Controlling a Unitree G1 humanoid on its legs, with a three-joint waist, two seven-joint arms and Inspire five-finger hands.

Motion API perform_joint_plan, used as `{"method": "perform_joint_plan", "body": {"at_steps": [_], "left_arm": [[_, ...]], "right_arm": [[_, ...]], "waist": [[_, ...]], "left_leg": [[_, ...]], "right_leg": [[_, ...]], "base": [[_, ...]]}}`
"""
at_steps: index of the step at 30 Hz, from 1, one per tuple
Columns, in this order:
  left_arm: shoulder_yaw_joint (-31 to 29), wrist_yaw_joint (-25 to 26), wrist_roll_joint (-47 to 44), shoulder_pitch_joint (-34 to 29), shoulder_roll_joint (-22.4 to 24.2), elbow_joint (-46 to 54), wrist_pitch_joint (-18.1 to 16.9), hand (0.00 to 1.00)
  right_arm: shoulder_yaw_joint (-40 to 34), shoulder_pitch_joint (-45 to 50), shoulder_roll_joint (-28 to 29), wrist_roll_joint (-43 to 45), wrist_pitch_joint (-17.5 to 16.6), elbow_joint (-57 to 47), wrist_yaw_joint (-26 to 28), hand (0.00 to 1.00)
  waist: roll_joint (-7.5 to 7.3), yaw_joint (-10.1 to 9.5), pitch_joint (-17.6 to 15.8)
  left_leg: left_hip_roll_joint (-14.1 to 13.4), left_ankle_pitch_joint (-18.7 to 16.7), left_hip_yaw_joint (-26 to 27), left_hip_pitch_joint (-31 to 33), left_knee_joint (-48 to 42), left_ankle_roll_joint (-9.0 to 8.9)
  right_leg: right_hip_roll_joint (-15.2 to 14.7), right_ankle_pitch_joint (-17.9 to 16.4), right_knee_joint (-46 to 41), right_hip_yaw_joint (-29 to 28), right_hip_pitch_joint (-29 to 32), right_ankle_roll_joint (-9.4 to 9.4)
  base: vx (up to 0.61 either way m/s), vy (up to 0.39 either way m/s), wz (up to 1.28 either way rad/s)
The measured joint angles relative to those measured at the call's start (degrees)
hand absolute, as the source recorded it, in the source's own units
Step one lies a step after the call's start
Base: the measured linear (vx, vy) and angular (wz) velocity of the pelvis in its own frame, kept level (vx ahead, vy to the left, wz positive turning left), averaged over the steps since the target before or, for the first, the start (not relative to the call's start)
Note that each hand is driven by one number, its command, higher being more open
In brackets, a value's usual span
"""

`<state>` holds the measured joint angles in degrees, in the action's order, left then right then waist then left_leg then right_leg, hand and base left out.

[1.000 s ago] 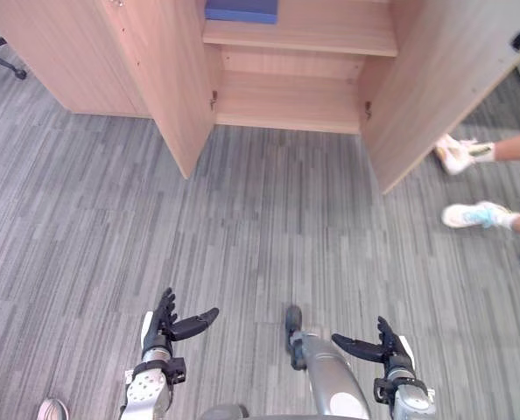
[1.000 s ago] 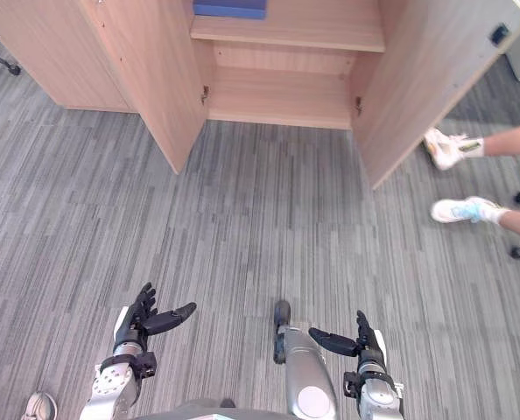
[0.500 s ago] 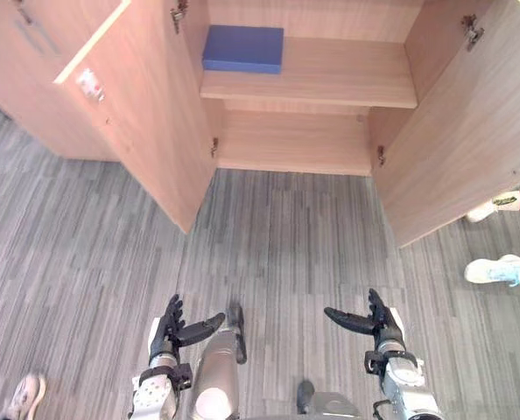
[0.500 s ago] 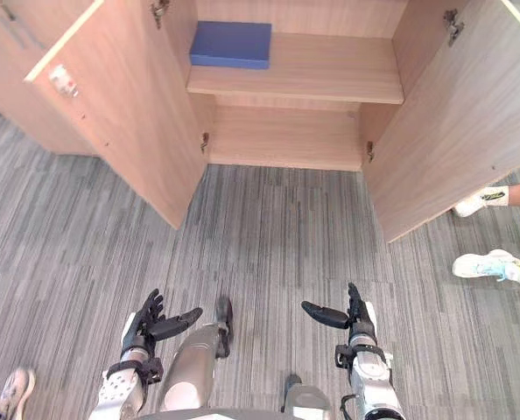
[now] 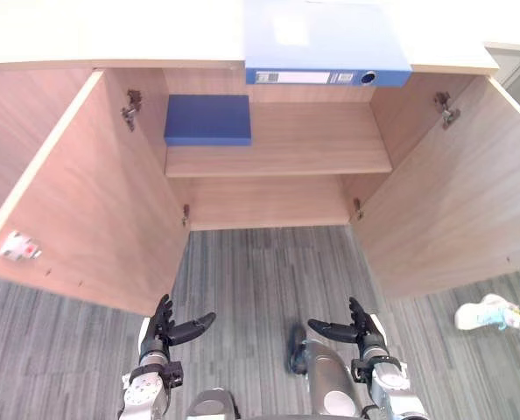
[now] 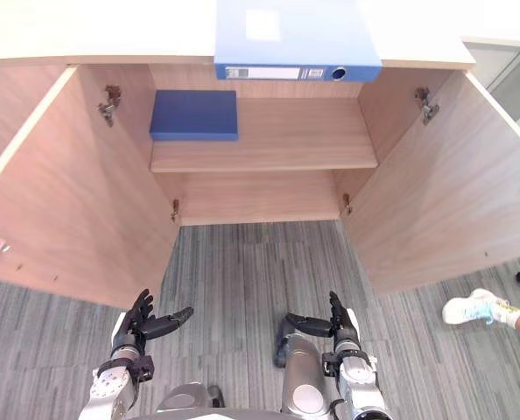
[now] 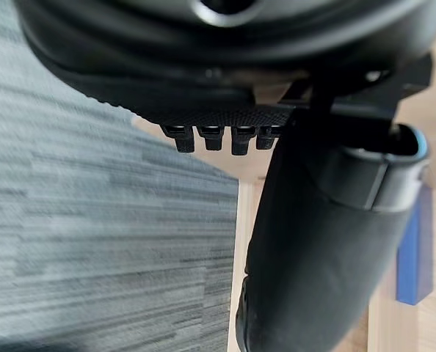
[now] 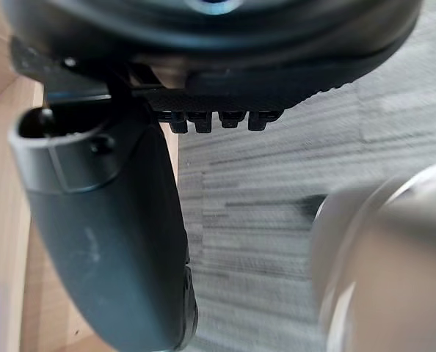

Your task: Walk over to the cabinet, pick up the folder, carry it to the office cabinet, place the folder inside the office cabinet, then close the office cabinet door

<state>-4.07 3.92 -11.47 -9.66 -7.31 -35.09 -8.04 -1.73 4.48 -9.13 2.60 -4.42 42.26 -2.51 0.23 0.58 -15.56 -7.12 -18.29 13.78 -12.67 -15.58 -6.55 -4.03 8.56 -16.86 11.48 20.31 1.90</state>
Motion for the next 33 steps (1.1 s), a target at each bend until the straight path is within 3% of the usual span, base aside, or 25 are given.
{"method": "perform_joint_plan", "body": {"at_steps": [1,2,3,5,7,8,9,12,13,14,17,21,25,33], "left_arm": [[0.0,0.0,0.0,0.0,0.0,0.0,0.0,1.0],[0.52,-0.33,0.1,-0.17,0.44,-0.42,0.03,1.0],[0.61,-0.38,0.12,-0.08,1.4,-0.41,-0.03,1.0],[0.98,-0.54,0.11,0.13,2.27,-0.49,0.0,1.0],[2.14,-0.67,0.09,0.16,2.27,-0.3,-0.31,1.0],[2.85,-0.82,0.1,0.29,2.39,-0.04,-0.31,1.0],[3.32,-1.15,0.13,0.1,2.73,1.12,-0.31,1.0],[3.25,-1.31,0.21,0.16,2.69,2.15,-0.34,1.0],[3.28,-1.32,0.25,0.06,2.84,2.65,-0.34,1.0],[3.15,-1.3,0.3,0.09,2.72,3.08,-0.28,1.0],[3.18,-1.26,0.98,-0.44,2.45,6.34,-0.26,1.0],[1.62,-0.68,2.73,-2.47,1.09,14.86,-0.34,1.0],[0.07,1.77,6.69,-4.31,-0.05,23.29,-1.17,1.0],[0.5,8.43,26.0,-10.88,-1.08,46.7,-3.86,1.0]], "right_arm": [[0.0,0.0,0.0,0.0,0.0,0.0,0.0,1.0],[-0.25,0.22,-0.19,-0.01,0.28,-0.17,-0.06,1.0],[-0.2,0.24,-0.62,-0.03,0.26,-0.25,-0.04,1.0],[-0.02,1.0,-0.48,-0.01,0.38,-0.22,-0.04,1.0],[-0.13,2.41,-0.3,0.08,0.34,-0.43,-0.24,1.0],[-0.6,2.57,-0.45,0.14,0.19,-0.92,-0.45,1.0],[-1.73,2.1,-0.66,0.28,-0.14,-1.11,-0.72,1.0],[-2.85,1.21,-0.67,0.51,-0.22,-1.12,-1.05,1.0],[-3.19,1.21,-0.94,0.54,-0.24,-1.2,-1.16,1.0],[-3.67,1.26,-0.71,0.54,-0.12,-0.61,-1.14,1.0],[-4.45,3.99,-0.25,0.52,-0.12,-1.3,-1.07,1.0],[-4.4,5.29,0.48,0.53,-0.12,-0.97,-0.81,1.0],[-4.24,5.11,0.72,0.53,-0.38,-0.63,-0.43,1.0],[-3.3,5.28,0.65,-0.1,-2.35,-0.4,-1.41,1.0]], "waist": [[0.0,0.0,0.0],[0.08,0.6,1.27],[0.86,0.71,1.39],[1.56,0.66,1.14],[1.03,-0.22,1.14],[0.94,-0.47,1.14],[0.96,-0.87,1.15],[1.28,-1.11,1.34],[1.98,-0.91,1.73],[2.07,-0.93,1.93],[0.95,-0.79,2.78],[0.94,-0.86,2.91],[0.71,-1.22,3.59],[0.68,-1.31,5.34]], "left_leg": [[0.0,0.0,0.0,0.0,0.0,0.0],[-0.27,2.01,-1.24,1.43,-3.41,-1.1],[-1.64,4.05,-2.85,3.69,-10.64,-0.36],[-5.91,11.37,-5.15,11.59,-31.27,0.91],[-7.58,6.64,-4.95,16.76,-39.05,0.95],[-7.35,5.07,-4.08,18.77,-37.72,1.14],[-6.51,3.59,-2.47,20.61,-30.11,1.23],[-4.24,4.32,-3.03,20.95,-13.2,1.43],[-3.23,9.5,-4.08,20.21,-4.23,1.41],[-2.51,13.65,-4.55,19.46,-1.14,2.1],[1.07,15.07,-4.71,16.74,4.07,3.47],[3.82,15.93,-5.22,15.02,7.59,4.68],[4.46,15.97,-5.3,13.05,9.1,4.76],[4.91,17.62,-5.42,10.14,12.42,4.96]], "right_leg": [[0.0,0.0,0.0,0.0,0.0,0.0],[-0.04,-4.88,-2.32,-0.1,0.39,0.01],[0.93,-7.53,-3.79,-0.09,-0.57,0.33],[2.87,-8.93,0.51,0.84,-7.89,1.12],[3.73,-9.24,4.65,0.81,-14.32,1.57],[3.7,-9.22,6.51,0.6,-16.56,1.55],[3.6,-9.18,8.53,-0.42,-18.65,1.45],[3.51,-9.19,10.36,-1.93,-20.22,0.64],[3.87,-9.42,10.85,-2.32,-20.44,-0.31],[3.73,-9.95,10.8,-2.98,-20.77,-1.24],[0.64,-11.13,10.87,-2.67,-21.47,-3.33],[-1.4,-11.91,11.1,-1.91,-22.2,-4.61],[-1.82,-11.89,11.78,-1.92,-23.79,-4.72],[-1.95,-11.97,12.07,-2.04,-25.36,-4.79]], "base": [[0.56,-0.202,-0.09],[0.39,-0.17,-0.04],[0.48,-0.244,-0.02],[0.44,-0.224,0.01],[0.38,-0.147,-0.03],[0.48,-0.141,-0.22],[0.3,-0.049,-0.28],[0.24,0.049,-0.32],[0.23,0.161,-0.26],[0.19,0.147,-0.12],[0.15,0.124,0.19],[0.1,0.093,0.17],[0.05,0.024,0.04],[-0.03,-0.005,0.0]]}}
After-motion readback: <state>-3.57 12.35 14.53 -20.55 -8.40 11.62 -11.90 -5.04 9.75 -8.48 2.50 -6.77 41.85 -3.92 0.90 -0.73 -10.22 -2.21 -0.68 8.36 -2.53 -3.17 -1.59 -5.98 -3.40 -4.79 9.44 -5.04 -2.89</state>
